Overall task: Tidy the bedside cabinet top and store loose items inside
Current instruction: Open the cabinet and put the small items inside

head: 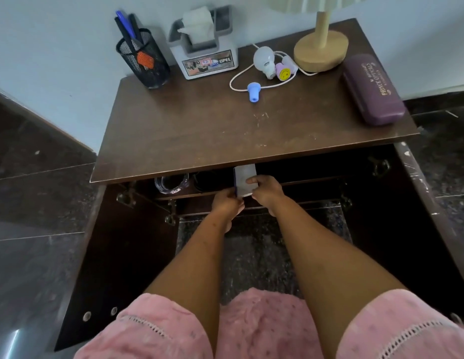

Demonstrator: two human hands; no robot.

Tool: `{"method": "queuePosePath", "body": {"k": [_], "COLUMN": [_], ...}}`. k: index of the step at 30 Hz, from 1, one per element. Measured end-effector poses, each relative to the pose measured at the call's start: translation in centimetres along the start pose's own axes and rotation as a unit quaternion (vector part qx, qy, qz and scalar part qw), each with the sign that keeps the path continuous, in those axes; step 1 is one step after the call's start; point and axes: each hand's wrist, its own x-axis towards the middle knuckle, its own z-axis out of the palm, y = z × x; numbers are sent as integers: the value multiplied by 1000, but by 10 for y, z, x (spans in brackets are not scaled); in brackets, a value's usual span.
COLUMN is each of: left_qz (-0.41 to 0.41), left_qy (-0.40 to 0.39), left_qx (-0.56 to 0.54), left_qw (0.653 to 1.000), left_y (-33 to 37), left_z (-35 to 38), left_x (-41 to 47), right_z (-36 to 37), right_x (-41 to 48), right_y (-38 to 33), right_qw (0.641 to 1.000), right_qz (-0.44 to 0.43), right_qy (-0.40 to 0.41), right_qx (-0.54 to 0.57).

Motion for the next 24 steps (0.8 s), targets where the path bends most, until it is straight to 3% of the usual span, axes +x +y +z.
{"method": "queuePosePath", "body": {"k": [4, 16, 20, 24], "left_qz": [34, 74, 70, 47], "left_qy": [25, -1, -13, -44], "left_qx": [63, 73, 187, 296], "left_qw": [997, 995, 980, 953], "left_y": [-2, 2, 2, 6], "left_z": [4, -3, -9, -12], "left_x": [7, 0, -13, -41], "right_z": [5, 1, -10, -28], "right_x": [11, -5, -22, -47], "right_y": [0, -4, -12, -22], "right_qw": [1000, 975, 972, 935], "right_qz": [-14, -90, -62, -21], "right_qy": [-12, -123, -137, -129], "right_qx": [-16, -159, -181, -330]}}
